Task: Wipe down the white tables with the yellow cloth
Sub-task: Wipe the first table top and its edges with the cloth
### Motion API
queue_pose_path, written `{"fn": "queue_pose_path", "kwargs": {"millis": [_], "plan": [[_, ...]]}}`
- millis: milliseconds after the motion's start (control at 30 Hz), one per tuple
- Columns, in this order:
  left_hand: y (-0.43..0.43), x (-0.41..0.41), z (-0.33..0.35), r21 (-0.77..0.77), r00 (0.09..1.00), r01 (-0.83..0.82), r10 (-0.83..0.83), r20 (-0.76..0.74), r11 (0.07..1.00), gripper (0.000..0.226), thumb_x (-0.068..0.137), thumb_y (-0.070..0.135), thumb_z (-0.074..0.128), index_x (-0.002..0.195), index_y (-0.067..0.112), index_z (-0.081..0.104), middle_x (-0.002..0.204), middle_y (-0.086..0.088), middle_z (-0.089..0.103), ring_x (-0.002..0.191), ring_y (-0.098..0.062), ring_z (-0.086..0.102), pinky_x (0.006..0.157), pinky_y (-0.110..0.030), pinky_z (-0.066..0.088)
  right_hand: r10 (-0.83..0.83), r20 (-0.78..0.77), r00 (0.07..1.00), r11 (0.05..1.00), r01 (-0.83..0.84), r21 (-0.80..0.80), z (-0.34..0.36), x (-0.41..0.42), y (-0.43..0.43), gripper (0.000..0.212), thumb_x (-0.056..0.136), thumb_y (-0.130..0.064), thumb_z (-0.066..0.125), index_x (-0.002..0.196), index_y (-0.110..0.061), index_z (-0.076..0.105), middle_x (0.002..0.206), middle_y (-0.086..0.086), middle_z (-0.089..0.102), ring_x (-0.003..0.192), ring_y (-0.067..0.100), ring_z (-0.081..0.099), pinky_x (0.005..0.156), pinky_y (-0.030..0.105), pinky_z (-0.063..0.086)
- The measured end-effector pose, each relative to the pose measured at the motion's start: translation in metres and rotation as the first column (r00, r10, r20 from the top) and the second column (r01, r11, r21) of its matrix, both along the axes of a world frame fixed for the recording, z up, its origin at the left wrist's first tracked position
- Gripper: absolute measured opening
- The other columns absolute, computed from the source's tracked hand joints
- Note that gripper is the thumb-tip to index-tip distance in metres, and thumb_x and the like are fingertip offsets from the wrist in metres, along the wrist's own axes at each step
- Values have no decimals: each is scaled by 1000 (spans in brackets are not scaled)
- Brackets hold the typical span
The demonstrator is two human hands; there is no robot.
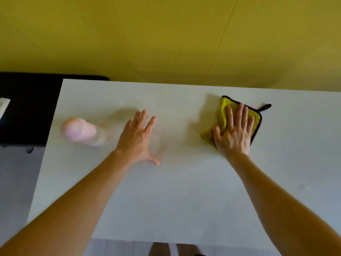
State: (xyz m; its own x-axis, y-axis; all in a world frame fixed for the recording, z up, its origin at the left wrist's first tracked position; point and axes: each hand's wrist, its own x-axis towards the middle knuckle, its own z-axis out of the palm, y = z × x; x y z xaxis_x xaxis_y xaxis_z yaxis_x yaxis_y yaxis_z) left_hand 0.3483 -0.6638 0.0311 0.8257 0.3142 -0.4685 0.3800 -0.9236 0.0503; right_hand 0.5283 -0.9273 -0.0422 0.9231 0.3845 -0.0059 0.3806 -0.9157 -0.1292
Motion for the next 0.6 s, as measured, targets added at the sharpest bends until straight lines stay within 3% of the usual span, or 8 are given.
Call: {"fn": "queue_pose_path", "kwargs": {"millis": [67,167,267,333,400,500,533,600], "plan": [[12,0,0,0,999,-18,18,-48,1000,175,49,83,93,171,21,-16,177,-14,-29,167,-35,-19,136,-52,6,72,-7,997,997,-72,11,4,-35,47,90,97,-60,43,173,-18,22,181,20,0,168,39,-3,133,64,4],[15,6,-2,-1,996,-58,57,-75,998,179,46,77,98,171,18,-17,177,-13,-29,167,-33,-18,136,-52,8,327,-42,944,945,-326,41,4,-82,105,86,99,-60,46,173,-22,24,181,20,2,168,39,-4,134,62,3],[16,7,-4,-7,996,-64,63,-66,998,178,45,76,98,171,20,-15,178,-11,-27,168,-31,-16,136,-50,10,469,-11,883,881,-468,69,0,-68,90,81,103,-56,47,174,-25,22,182,13,5,169,32,-1,135,58,6],[17,5,-4,-16,996,-66,65,-55,998,177,45,76,98,172,20,-13,179,-12,-24,168,-30,-15,136,-49,10,417,0,909,908,-417,47,-4,-42,43,84,100,-53,51,173,-25,24,182,11,7,169,30,2,135,57,8],[18,5,-4,-26,997,-54,53,-51,998,177,47,77,97,172,20,-13,179,-13,-23,168,-31,-14,137,-49,10,186,-7,982,982,-186,17,0,-20,-8,85,98,-55,47,173,-22,25,182,12,6,169,31,2,135,59,8],[19,5,-5,-25,998,-49,48,-49,998,176,48,76,97,171,20,-14,179,-14,-22,168,-32,-14,136,-49,9,-112,-43,993,994,111,-20,5,-19,-8,92,96,-61,39,171,-10,24,181,18,1,169,34,-3,133,62,7],[20,5,-6,-28,998,-47,46,-52,999,176,47,76,98,172,20,-14,179,-14,-22,168,-33,-13,136,-50,9,-117,-51,992,993,116,-20,5,-26,14,94,95,-62,41,170,-7,25,181,20,1,168,36,-4,133,63,7],[20,5,-7,-20,997,-48,46,-55,999,176,48,77,97,171,21,-14,179,-13,-23,168,-32,-13,136,-50,10,68,-34,997,998,-68,-3,7,-47,72,94,95,-62,47,170,-10,28,181,21,2,168,39,-3,133,63,4]]}}
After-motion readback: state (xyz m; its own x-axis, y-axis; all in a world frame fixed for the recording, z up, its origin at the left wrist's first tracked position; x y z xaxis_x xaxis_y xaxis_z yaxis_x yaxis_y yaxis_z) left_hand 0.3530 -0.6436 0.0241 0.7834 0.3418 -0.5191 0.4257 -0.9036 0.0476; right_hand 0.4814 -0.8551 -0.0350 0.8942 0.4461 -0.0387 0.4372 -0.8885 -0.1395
